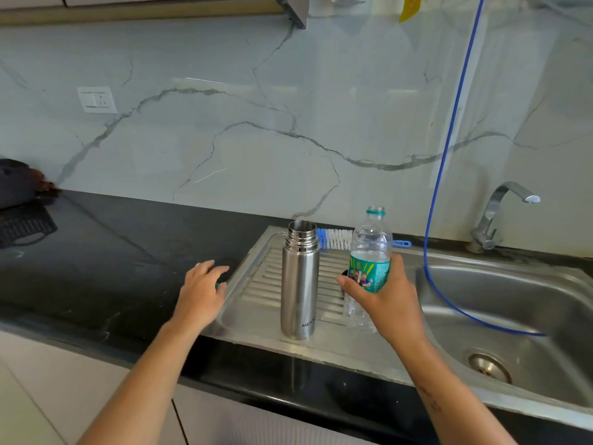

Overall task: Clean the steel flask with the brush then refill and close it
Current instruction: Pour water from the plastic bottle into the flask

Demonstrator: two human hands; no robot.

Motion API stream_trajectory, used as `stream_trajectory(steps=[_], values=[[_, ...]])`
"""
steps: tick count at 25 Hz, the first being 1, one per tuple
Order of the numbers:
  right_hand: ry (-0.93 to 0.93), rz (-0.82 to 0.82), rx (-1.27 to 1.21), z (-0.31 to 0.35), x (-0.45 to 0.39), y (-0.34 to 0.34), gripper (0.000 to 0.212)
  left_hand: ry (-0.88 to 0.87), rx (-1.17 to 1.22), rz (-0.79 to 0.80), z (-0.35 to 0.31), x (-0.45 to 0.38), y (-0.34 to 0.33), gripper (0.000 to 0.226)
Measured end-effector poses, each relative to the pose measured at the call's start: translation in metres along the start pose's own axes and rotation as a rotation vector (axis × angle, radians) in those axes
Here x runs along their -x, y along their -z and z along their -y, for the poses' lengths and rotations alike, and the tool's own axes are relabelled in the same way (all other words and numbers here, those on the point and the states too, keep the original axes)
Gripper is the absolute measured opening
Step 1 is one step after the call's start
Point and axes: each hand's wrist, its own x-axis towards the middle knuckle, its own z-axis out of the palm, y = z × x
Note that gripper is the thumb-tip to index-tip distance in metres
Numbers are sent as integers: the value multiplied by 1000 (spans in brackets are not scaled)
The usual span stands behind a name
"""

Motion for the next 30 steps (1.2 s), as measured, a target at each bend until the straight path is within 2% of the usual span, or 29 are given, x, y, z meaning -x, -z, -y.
stream_trajectory(steps=[2, 5, 10, 12, 14, 17, 20, 23, 27, 30], values=[[-4, 7, -9, -2, 2, -5, 59, -1, -111, 121, 15, -8, 1, 44], [8, 16, -3, -5, 3, -8, 57, -35, -220, 181, 18, -7, 2, 42], [25, 51, 55, -8, 6, -5, 57, 2, -327, 63, 6, 2, 7, 30], [31, 55, 69, -8, 9, -4, 57, 53, -239, -7, -1, 6, 13, 27], [33, 52, 82, -8, 12, -4, 59, 59, -26, -97, -16, 13, 24, 28], [56, 21, 102, -8, 16, -5, 60, -41, 348, -266, -66, 38, 53, 30], [100, -11, 121, -5, 20, -6, 59, -219, 644, -419, -125, 75, 79, 26], [171, -25, 109, -4, 24, -3, 59, -410, 835, -413, -174, 98, 82, 24], [246, -22, 141, -5, 28, -1, 61, -447, 955, -293, -207, 102, 71, 23], [280, -17, 134, -6, 29, 1, 64, -474, 920, -316, -215, 103, 67, 30]])
